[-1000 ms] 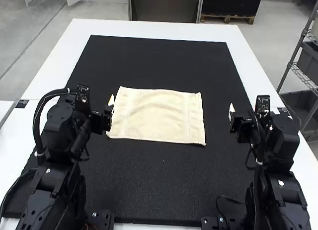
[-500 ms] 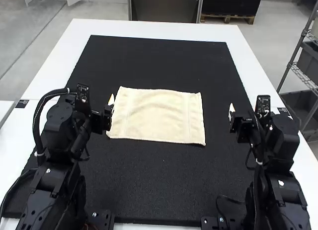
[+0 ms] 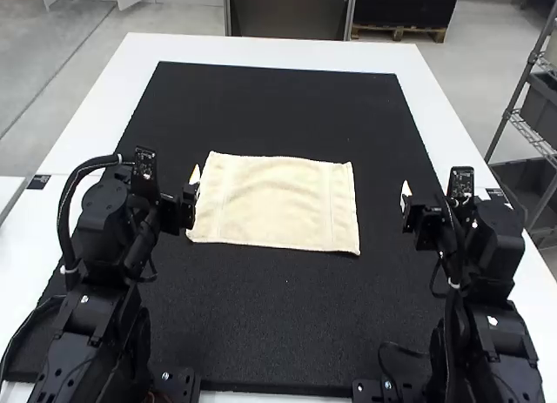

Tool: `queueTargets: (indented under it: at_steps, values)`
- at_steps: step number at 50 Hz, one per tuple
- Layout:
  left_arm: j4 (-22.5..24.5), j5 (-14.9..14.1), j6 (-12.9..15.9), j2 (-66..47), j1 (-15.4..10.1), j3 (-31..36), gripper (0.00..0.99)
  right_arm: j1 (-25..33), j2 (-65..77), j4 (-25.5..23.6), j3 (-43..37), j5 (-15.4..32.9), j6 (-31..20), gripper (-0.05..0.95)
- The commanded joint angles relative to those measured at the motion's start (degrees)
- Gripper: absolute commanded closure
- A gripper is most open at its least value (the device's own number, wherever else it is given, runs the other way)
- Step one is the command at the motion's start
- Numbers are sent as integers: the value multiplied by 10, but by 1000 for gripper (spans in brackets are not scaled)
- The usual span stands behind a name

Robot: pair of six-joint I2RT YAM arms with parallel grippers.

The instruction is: Fold the towel.

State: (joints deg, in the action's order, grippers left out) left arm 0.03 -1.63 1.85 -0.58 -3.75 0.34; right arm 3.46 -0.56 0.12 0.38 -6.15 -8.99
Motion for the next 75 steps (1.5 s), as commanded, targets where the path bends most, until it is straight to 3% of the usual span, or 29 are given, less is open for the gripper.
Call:
queueTargets:
  at_steps: [1,28,31,34,39,45,54,57,67,75]
  values:
    - [4,4,7,7,4,-3,34,3,5,-9,-4,0,6,-15]
    - [17,3,7,7,4,-2,34,3,5,-2,-4,0,6,-15]
    - [38,4,8,7,4,-2,36,3,5,12,-3,-1,27,-15]
    - [76,23,4,7,4,-2,39,3,5,35,-4,2,38,-15]
    - [150,73,-1,7,9,-2,46,3,5,86,-3,8,5,-15]
    - [191,76,1,7,21,-2,46,3,5,172,-3,28,6,-15]
    - [209,74,-11,7,40,-2,44,3,5,179,-3,31,27,-15]
    - [225,54,-10,7,40,0,46,5,5,206,-2,32,41,-15]
    - [210,26,-10,-7,36,55,44,30,-10,226,32,-24,87,-8]
    - [193,13,-10,-76,35,140,44,66,-103,213,142,-108,127,-10]
